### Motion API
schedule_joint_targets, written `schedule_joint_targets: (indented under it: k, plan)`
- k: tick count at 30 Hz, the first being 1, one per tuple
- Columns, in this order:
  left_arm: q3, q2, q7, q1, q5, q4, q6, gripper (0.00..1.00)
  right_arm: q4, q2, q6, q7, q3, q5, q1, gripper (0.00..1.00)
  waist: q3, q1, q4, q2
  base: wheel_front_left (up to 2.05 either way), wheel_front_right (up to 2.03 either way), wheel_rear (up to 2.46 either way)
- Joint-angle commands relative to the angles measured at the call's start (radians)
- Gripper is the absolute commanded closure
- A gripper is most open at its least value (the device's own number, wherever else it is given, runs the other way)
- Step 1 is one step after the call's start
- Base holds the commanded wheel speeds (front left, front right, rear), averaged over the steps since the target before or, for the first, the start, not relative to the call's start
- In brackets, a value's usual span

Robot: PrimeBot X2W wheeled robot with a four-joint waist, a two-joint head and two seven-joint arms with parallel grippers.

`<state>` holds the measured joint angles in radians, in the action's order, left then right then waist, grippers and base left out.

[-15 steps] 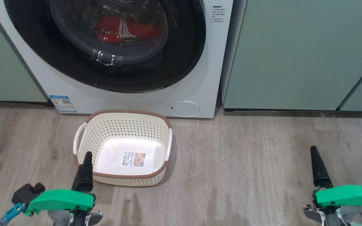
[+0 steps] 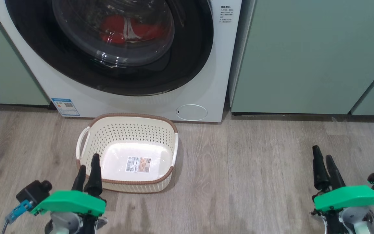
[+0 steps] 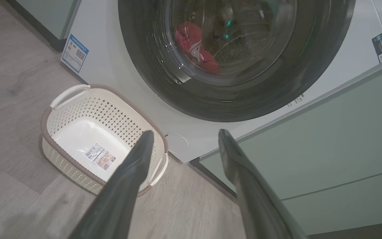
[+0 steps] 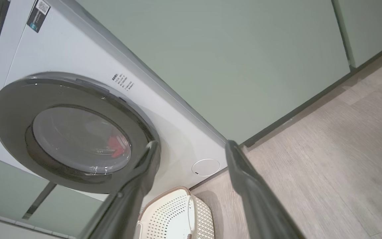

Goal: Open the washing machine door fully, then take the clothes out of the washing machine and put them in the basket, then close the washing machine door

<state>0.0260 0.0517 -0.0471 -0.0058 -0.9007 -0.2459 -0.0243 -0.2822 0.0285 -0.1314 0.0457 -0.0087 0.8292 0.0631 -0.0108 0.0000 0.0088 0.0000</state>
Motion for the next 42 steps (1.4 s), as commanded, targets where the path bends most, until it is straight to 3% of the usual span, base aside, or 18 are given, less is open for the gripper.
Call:
schedule_joint_targets:
  k: [1, 23, 42]
  plan:
    - [0.011, 0.019, -0.014, -0.064, 0.039, 0.041, 0.011, 0.0, 0.044, 0.011, 0.0, 0.015, 0.016, -0.045, 0.052, 0.0, 0.0, 0.0, 0.0, 0.0, 0.0, 0.0, 0.0]
    - [-0.029, 0.055, -0.079, -0.091, 0.302, 0.073, 0.098, 0.0, 0.075, 0.015, 0.0, 0.08, 0.064, -0.383, 0.077, 0.0, 0.002, 0.0, 0.001, 0.0, 0.0, 0.0, 0.0]
    - [-0.025, 0.064, -0.135, -0.114, 0.528, 0.072, 0.126, 0.0, 0.075, 0.018, 0.001, 0.136, 0.085, -0.6, 0.103, 0.0, 0.003, 0.0, 0.003, 0.0, 0.0, 0.0, 0.0]
